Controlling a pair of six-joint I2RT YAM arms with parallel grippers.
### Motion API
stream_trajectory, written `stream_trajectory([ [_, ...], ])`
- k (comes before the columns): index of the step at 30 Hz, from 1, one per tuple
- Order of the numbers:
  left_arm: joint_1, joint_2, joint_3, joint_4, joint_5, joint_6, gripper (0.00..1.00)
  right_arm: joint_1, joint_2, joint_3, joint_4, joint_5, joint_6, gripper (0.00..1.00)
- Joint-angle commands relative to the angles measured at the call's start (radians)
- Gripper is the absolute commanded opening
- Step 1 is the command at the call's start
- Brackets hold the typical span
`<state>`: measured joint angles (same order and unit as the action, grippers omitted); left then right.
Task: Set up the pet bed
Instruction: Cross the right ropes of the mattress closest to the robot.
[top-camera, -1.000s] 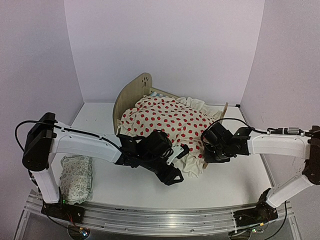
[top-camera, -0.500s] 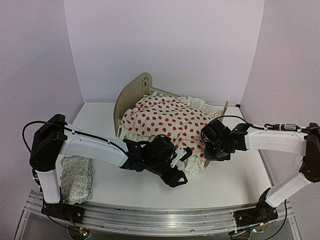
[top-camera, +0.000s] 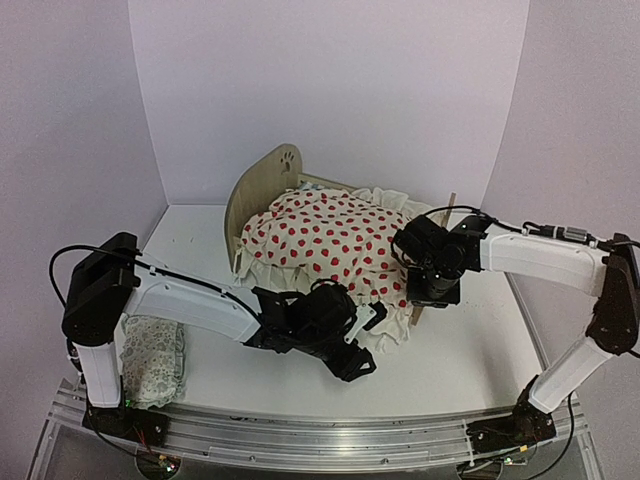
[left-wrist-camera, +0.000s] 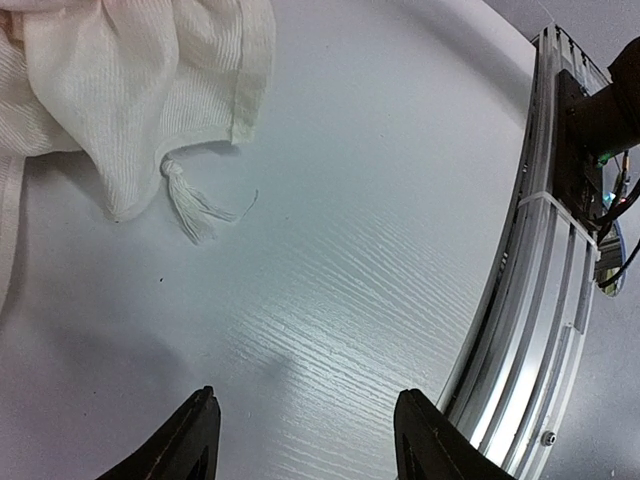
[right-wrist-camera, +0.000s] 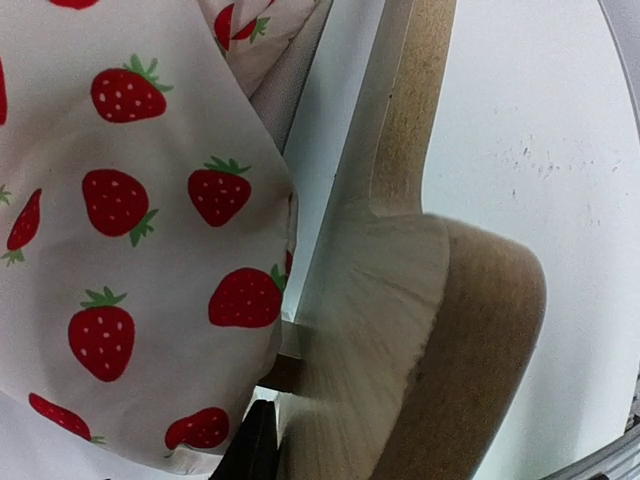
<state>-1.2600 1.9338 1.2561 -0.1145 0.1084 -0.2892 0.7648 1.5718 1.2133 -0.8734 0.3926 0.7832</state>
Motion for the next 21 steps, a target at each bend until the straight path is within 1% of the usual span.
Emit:
stream_trajectory([
  [1, -0.009, 0.032, 0.040, 0.048, -0.032, 0.000, 0.61, 0.017, 0.050, 0.144, 0.110, -0.003, -0.153, 0.00],
  [5, -0.013, 0.049, 0.037, 0.094, -0.047, 0.004, 0.61, 0.021, 0.066, 0.203, 0.065, 0.003, -0.141, 0.00],
  [12, -0.048, 0.101, -0.031, 0.341, -0.243, 0.074, 0.68, 0.027, 0.106, 0.298, 0.013, -0.010, -0.127, 0.00],
  [18, -0.048, 0.198, -0.021, 0.523, -0.296, 0.214, 0.74, 0.029, 0.125, 0.323, 0.005, -0.012, -0.125, 0.00],
  [21, -0.042, 0.229, -0.020, 0.575, -0.304, 0.245, 0.76, 0.030, 0.129, 0.323, 0.005, -0.008, -0.132, 0.00],
])
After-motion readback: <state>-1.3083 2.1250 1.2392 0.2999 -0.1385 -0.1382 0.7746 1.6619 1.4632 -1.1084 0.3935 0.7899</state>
